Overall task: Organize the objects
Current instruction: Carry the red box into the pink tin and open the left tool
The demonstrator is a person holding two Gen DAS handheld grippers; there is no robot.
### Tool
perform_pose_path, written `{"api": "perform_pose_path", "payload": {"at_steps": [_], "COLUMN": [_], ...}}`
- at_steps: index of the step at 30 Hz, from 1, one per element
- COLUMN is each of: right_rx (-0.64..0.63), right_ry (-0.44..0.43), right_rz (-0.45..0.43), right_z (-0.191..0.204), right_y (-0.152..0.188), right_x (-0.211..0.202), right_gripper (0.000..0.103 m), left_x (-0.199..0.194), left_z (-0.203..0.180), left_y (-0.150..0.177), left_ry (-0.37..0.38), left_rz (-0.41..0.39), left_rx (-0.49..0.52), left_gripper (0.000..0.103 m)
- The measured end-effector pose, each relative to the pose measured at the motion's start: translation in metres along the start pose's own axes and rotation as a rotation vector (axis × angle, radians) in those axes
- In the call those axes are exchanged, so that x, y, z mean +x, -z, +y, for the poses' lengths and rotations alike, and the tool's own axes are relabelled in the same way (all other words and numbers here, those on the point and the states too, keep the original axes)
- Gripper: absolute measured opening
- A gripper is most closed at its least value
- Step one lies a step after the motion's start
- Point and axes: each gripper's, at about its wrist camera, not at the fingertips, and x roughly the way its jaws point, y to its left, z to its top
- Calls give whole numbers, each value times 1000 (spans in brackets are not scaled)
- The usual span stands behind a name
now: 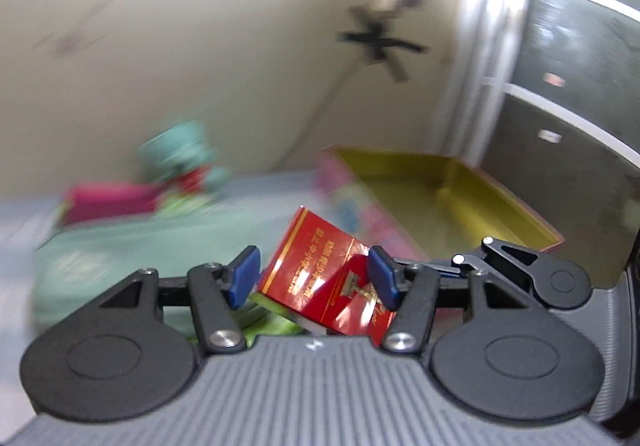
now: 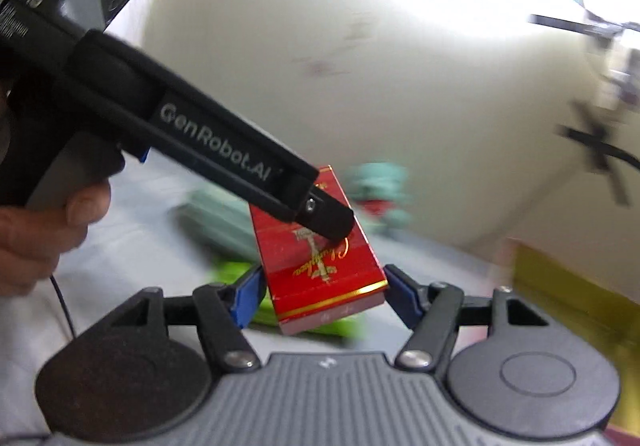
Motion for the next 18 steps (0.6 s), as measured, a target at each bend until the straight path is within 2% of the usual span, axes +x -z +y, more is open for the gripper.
{"api": "perform_pose_path", "payload": {"at_steps": [5, 9, 14, 15, 16, 18], "right_rx": [91, 181, 254, 264, 272, 291], "right_ry": [158, 221, 240, 241, 249, 254], "right_rz": [8, 30, 45, 49, 54, 44], "right_z": [-85, -129, -162, -166, -168, -167], "right_y": [19, 38, 59, 64, 68, 74], "right_x": [-28, -29, -27, -24, -22, -27], "right_gripper": [65, 65, 67, 71, 82, 86], "left_x": [68, 112, 144, 148, 147, 145], "left_z": [-74, -115, -134, -133, -131, -127], "left_y": [-30, -40, -38, -34, -32, -29], "left_ry": [117, 153, 115, 94, 78, 59], "left_rz": [5, 36, 77, 91, 97, 102], "left_rx": [57, 91, 127, 130, 130, 130], "left_gripper": [64, 66, 67, 69, 70, 70]}}
